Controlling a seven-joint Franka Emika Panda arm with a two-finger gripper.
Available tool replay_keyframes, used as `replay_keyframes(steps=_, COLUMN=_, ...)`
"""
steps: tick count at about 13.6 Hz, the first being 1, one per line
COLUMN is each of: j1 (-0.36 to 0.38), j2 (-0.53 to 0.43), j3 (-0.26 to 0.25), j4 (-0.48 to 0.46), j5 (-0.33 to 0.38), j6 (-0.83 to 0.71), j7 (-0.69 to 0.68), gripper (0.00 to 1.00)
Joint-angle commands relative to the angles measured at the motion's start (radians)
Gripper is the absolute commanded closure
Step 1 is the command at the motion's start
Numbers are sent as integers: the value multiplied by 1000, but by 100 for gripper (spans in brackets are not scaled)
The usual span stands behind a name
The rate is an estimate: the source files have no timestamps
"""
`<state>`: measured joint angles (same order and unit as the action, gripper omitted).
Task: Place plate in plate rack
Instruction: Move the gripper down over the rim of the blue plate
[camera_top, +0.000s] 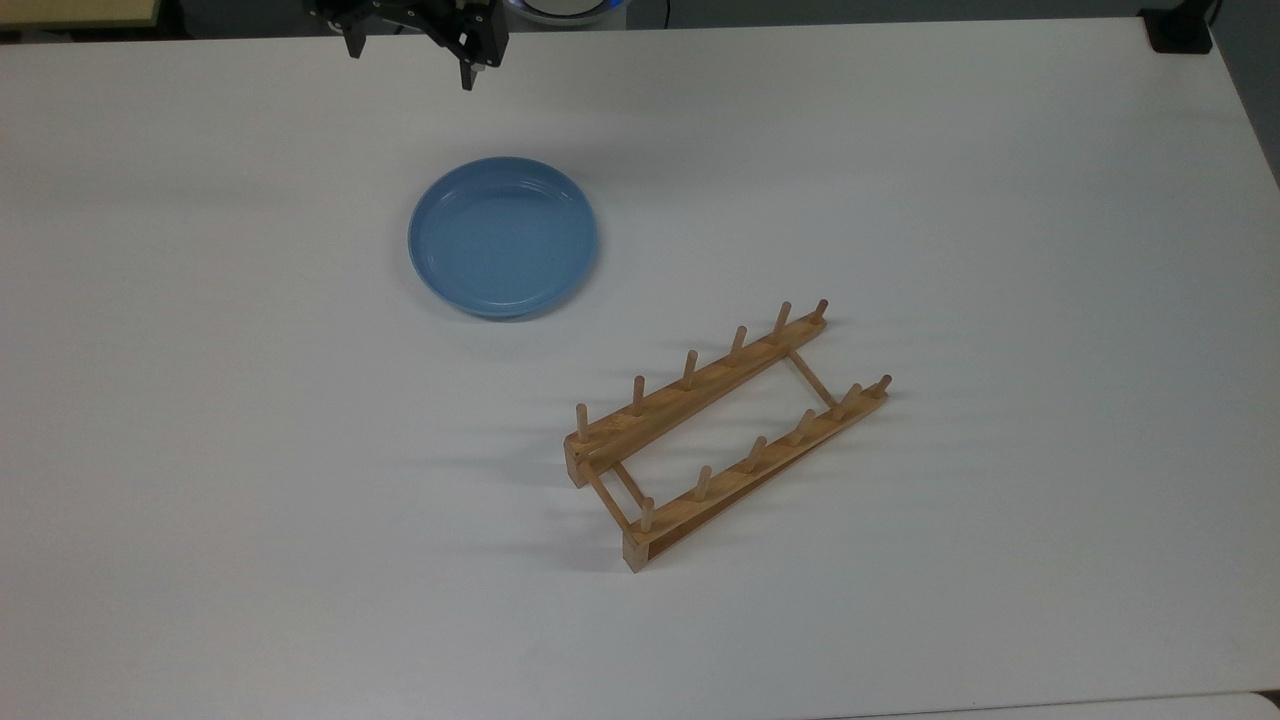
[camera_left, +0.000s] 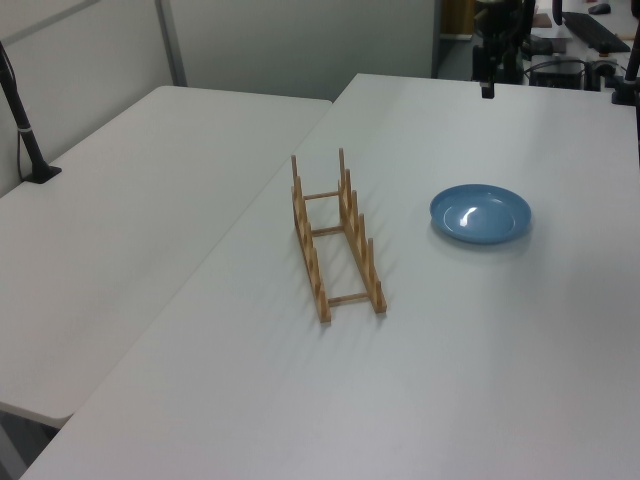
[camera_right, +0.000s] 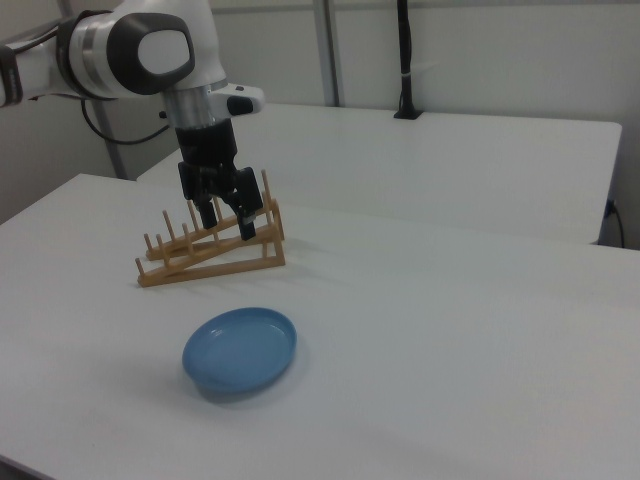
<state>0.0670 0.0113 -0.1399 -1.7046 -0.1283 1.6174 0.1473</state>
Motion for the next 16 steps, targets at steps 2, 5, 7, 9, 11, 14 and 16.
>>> replay_keyframes(steps=2, j1=8, j2=22, j3=-3, j4=-7, j5=27, j6=-1, j7=-61, gripper=0)
replay_keyframes(steps=5, j1=10, j2=39, j3=-3, j4=-6, j5=62, j6=6, j7=-63, gripper=0)
replay_keyframes(steps=7, j1=7, j2=42, j3=-6, j4=-6, j5=102, j6=33, j7=-63, gripper=0)
replay_keyframes(steps=9, j1=4, j2=58, j3=-10, j4=-3, j5=128, j6=38, j7=-77, gripper=0)
replay_keyframes(steps=11, j1=-9, j2=100, j3=-49, j4=-3, j5=188, j6=64, j7=-237, gripper=0)
replay_keyframes(steps=14, j1=-13, j2=150, j3=-136, j4=0, j5=289, j6=65, j7=-391, gripper=3)
replay_keyframes(steps=16, j1=-15, j2=183, j3=-150, j4=2, j5=291, j6=70, j7=-434, gripper=4)
